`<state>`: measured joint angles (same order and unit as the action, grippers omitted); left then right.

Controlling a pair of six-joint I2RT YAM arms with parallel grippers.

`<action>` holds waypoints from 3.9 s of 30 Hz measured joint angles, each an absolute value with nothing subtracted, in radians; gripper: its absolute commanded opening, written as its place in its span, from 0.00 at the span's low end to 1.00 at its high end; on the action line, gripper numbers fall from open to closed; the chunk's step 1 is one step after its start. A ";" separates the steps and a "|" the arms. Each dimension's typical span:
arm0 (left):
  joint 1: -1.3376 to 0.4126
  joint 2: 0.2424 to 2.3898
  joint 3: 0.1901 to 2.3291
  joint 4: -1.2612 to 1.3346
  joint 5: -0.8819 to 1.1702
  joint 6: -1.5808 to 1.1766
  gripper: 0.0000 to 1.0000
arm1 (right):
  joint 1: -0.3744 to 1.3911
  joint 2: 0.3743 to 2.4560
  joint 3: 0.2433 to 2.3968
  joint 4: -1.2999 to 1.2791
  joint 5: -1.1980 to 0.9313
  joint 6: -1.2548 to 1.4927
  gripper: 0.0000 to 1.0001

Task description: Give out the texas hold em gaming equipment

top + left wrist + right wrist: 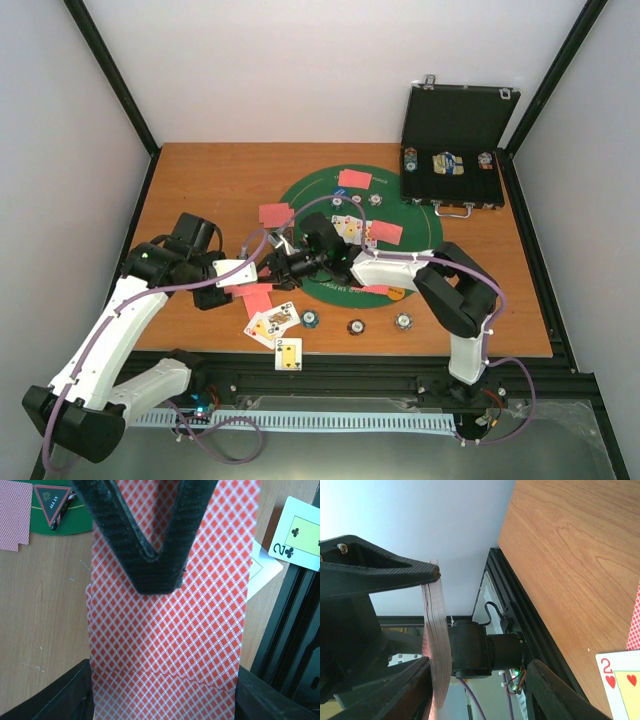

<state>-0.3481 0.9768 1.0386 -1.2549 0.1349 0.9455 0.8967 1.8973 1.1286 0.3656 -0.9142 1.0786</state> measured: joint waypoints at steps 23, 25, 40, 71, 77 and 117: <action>-0.348 0.959 1.023 -1.224 0.125 0.946 0.27 | 0.864 1.758 1.118 0.196 -0.889 1.077 0.03; -0.348 0.959 1.019 -1.221 0.123 0.946 0.28 | 0.847 1.721 1.103 0.195 -0.890 1.075 0.03; -0.348 0.961 1.013 -1.197 0.111 0.946 0.27 | 0.600 1.551 0.983 0.101 -0.923 1.012 0.03; -0.039 1.132 0.697 -0.866 0.080 1.026 0.23 | -0.012 1.907 1.216 -0.439 -0.583 0.491 0.33; -0.039 1.172 0.615 -0.772 0.077 1.027 0.25 | -0.012 1.906 1.221 -0.476 -0.531 0.472 0.52; -0.025 1.179 0.677 -0.164 0.276 0.337 1.00 | -0.014 1.279 0.644 -0.012 0.207 0.317 1.00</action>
